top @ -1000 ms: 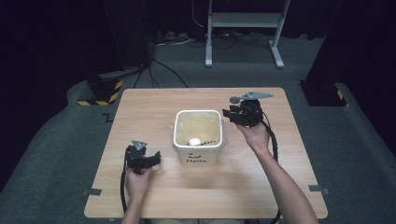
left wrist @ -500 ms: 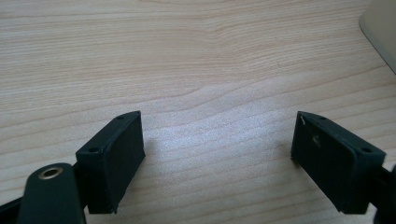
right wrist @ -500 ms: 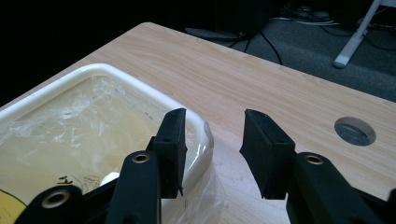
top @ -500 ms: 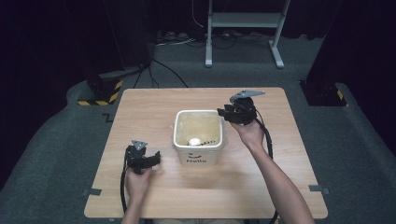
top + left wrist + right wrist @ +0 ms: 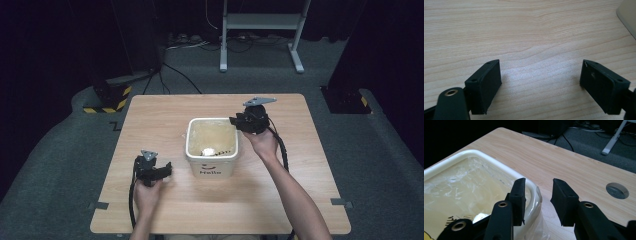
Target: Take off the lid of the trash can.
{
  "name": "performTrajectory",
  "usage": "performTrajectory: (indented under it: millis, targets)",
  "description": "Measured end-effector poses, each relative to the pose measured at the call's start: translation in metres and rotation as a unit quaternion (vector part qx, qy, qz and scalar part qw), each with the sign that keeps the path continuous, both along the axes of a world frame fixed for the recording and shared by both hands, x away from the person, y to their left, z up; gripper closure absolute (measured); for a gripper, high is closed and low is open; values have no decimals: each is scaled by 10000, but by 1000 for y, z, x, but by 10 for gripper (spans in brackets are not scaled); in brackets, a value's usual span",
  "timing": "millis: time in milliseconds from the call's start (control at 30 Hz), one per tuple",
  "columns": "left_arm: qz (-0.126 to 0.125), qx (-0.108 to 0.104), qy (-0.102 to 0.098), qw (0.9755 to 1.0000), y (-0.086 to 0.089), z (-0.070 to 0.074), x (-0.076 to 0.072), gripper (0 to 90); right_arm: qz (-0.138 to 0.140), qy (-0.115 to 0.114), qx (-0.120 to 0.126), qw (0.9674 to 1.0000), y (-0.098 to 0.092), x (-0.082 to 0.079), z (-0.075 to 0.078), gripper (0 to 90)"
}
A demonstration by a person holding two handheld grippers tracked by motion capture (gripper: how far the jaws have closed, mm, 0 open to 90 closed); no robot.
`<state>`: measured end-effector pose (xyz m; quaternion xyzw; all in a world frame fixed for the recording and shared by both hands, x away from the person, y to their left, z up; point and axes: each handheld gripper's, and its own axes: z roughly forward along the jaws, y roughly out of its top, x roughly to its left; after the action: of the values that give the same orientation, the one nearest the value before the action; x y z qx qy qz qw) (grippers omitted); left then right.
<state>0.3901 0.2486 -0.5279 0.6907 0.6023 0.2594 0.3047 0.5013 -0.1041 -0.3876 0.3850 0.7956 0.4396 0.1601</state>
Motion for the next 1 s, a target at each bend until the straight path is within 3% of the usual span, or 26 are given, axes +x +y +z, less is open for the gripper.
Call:
performTrajectory:
  millis: [567,1000]
  targets:
    - [7,-5,-5,10000,0,0,0,174,86,-48,-174,9998,7,0,-4,743]
    - [5,-7,-5,10000,0,0,0,174,63,-79,-119,9999,7,0,-5,771]
